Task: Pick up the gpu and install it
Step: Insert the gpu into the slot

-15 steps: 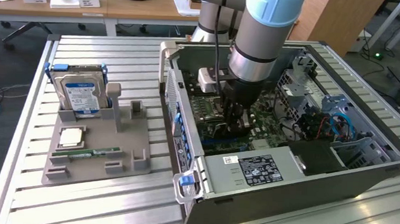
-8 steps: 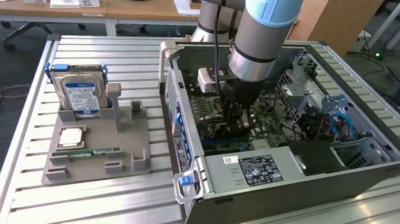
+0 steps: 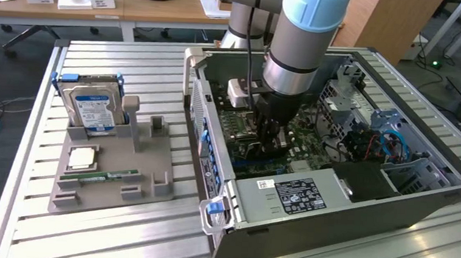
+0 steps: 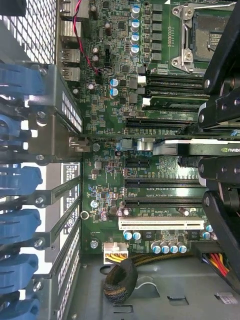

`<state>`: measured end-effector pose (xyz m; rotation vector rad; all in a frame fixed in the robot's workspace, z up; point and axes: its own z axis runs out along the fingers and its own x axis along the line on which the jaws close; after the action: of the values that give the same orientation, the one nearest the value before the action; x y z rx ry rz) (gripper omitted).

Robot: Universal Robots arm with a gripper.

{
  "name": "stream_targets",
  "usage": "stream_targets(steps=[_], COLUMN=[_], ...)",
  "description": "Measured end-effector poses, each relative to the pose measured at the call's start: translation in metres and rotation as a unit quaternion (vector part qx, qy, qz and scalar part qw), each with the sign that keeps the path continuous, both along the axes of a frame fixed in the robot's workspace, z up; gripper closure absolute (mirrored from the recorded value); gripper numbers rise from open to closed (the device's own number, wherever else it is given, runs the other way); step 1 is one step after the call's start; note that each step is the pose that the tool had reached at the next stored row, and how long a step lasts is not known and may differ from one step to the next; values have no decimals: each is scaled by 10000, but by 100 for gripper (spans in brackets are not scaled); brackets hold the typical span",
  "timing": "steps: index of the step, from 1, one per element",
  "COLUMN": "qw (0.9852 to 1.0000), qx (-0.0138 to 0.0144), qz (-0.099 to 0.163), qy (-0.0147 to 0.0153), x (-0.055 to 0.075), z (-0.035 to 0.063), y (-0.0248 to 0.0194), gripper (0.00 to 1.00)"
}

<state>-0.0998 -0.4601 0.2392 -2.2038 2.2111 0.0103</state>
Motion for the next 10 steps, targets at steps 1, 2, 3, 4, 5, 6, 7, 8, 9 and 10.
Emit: stream_targets(steps=[1,2,3,4,5,6,7,8,9,10], qw=[10000,10000,10000,10000,10000,10000,10000,10000,10000,10000], qx=[1,1,2,1,2,2,1,1,1,0], qz=[0,0,0,0,0,0,0,1,1,1], qy=[0,0,-1,-1,-1,-1,0,-1,0,0], x=[0,0,0,0,0,0,0,-1,-1,-1], z=[-1,0,-1,-1,-1,-1,-3,-5,-5,-5], y=[0,0,0,0,0,0,0,0,0,0], gripper=[74,74,74,74,74,74,74,74,74,74])
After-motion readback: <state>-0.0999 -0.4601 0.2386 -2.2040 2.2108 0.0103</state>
